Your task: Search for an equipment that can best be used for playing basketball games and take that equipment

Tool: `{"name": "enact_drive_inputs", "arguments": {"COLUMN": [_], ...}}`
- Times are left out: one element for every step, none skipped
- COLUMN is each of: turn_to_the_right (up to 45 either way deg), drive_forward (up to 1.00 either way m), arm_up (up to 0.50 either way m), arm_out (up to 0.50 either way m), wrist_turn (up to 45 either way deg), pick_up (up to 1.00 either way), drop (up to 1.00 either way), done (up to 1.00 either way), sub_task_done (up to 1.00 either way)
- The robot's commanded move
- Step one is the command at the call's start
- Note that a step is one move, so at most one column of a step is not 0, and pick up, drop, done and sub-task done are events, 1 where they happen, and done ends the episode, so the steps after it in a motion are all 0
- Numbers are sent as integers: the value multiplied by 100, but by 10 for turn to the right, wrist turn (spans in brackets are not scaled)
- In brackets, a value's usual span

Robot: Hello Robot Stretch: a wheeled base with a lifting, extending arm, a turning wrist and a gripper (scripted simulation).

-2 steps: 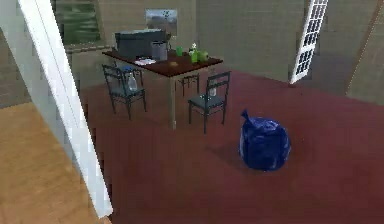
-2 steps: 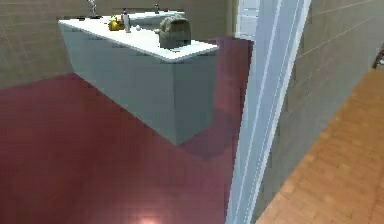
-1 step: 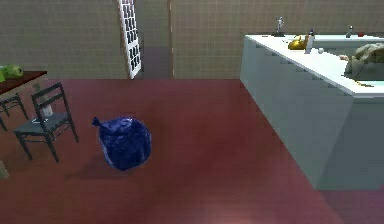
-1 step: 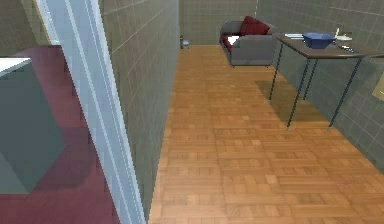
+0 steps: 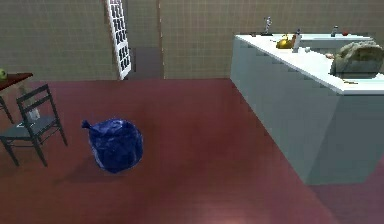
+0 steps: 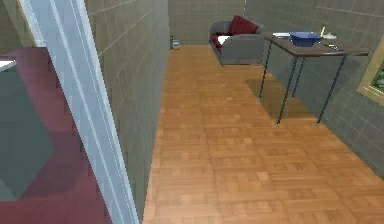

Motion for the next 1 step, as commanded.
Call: {"name": "enact_drive_inputs", "arguments": {"turn_to_the_right": [-30], "drive_forward": [0], "arm_up": [0], "arm_out": [0], "wrist_turn": [0], "pick_up": [0], "drop": [0], "done": [0], "sub_task_done": [0]}}
